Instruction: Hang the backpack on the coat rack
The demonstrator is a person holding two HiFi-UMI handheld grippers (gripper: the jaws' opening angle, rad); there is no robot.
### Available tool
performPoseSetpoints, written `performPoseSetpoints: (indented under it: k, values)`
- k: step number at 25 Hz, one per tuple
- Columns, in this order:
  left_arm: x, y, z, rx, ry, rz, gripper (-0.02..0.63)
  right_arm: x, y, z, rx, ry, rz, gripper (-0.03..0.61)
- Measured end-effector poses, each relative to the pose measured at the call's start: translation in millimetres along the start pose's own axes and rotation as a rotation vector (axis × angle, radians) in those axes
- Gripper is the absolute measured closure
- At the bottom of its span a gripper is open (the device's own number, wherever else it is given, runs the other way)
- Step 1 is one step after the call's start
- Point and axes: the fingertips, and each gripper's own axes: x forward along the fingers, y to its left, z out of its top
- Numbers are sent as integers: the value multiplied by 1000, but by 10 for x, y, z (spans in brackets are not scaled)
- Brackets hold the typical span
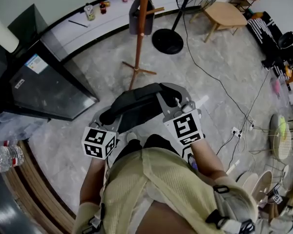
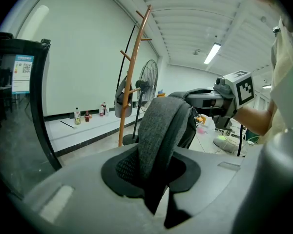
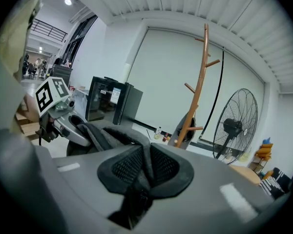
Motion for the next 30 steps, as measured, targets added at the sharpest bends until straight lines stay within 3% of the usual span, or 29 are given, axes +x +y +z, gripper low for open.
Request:
performPoseSetpoints:
  k: [9,30]
  values:
    - [301,409,296,51,-17,6,546,404,-271,71,3,4,-17,532]
    - [1386,1171,567,-12,42,33,546,1623,-1111,-222,-10,71,63,532]
